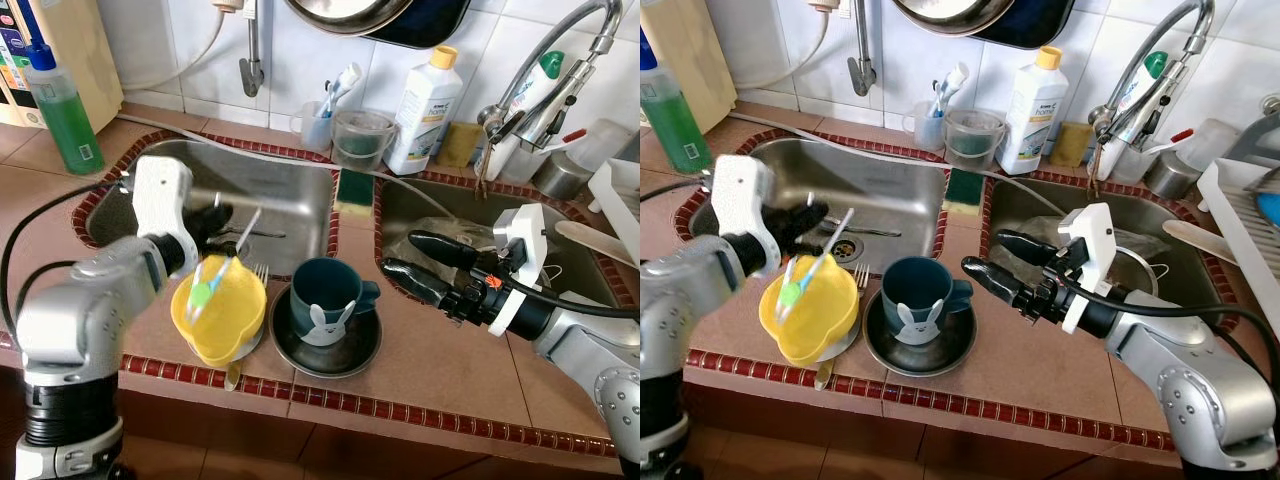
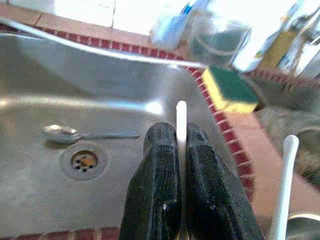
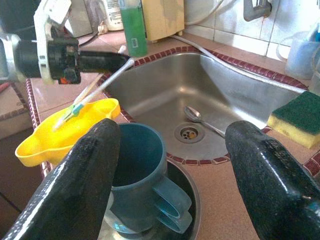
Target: Kitchen organization
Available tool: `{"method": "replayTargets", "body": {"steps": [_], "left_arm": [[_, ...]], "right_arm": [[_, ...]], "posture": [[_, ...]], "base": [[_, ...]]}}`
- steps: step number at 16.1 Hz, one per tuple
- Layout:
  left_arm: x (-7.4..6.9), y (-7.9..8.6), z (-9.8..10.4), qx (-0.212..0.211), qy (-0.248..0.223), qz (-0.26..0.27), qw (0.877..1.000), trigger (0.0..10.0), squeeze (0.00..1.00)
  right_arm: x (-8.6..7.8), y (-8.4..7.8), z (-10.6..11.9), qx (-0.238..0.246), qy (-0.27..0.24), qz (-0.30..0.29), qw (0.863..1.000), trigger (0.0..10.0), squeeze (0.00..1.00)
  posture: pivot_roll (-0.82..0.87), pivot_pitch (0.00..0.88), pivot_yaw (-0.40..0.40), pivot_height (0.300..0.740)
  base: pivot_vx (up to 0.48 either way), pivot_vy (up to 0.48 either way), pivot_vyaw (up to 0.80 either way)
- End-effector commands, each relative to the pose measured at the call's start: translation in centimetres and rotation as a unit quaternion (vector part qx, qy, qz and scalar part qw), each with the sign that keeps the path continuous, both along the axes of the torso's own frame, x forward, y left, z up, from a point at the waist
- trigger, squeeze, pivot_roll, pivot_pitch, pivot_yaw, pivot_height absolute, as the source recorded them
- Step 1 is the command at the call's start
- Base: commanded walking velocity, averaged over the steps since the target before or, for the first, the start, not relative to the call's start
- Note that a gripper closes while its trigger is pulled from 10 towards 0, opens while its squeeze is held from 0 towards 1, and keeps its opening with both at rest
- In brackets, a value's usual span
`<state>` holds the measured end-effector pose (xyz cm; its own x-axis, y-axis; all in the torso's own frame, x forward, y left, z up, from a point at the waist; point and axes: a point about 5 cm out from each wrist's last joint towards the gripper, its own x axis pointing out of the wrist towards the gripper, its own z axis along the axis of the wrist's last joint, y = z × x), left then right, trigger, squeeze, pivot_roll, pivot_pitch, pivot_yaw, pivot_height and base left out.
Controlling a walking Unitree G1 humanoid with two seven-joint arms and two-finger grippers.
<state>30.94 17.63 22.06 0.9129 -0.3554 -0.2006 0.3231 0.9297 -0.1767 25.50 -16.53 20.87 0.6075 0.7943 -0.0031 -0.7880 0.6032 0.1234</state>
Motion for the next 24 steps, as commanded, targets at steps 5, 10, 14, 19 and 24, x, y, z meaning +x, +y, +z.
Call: {"method": "replayTargets", "body": {"steps": [5, 10, 14, 19, 24], "left_arm": [[0.1, 0.1, 3.4, -0.011, -0.084, -0.008, 0.996, 10.0, 0.0], [2.5, 1.9, 4.6, -0.021, -0.12, 0.059, 0.991, 10.0, 0.0], [5.3, 0.1, 4.8, -0.008, -0.136, 0.029, 0.99, 10.0, 0.0], [8.0, -2.3, 3.5, 0.007, -0.133, -0.015, 0.991, 10.0, 0.0], [9.5, -3.4, 2.1, 0.024, -0.129, -0.035, 0.991, 10.0, 0.0]], "right_arm": [[0.3, -0.1, 1.0, 0.001, -0.023, 0.009, 1.0, 10.0, 0.0], [1.3, 0.0, 2.0, 0.038, -0.037, -0.007, 0.999, 10.0, 0.0], [1.1, -0.4, 2.0, 0.036, -0.039, -0.019, 0.998, 10.0, 0.0], [-1.0, -1.1, 1.8, 0.044, -0.034, -0.047, 0.997, 10.0, 0.0], [-4.1, -1.5, 1.0, 0.047, -0.009, -0.08, 0.996, 10.0, 0.0]], "posture": [[-0.05, 0.037, -0.089, 0.732], [-0.04, 0.037, -0.086, 0.732], [-0.08, 0.039, -0.063, 0.732], [-0.16, 0.057, -0.007, 0.732], [-0.25, 0.109, 0.047, 0.732]], "base": [[0.0, 0.0, 0.0], [0.0, 0.0, 0.0], [0.0, 0.0, 0.0], [0.0, 0.0, 0.0], [0.0, 0.0, 0.0]]}}
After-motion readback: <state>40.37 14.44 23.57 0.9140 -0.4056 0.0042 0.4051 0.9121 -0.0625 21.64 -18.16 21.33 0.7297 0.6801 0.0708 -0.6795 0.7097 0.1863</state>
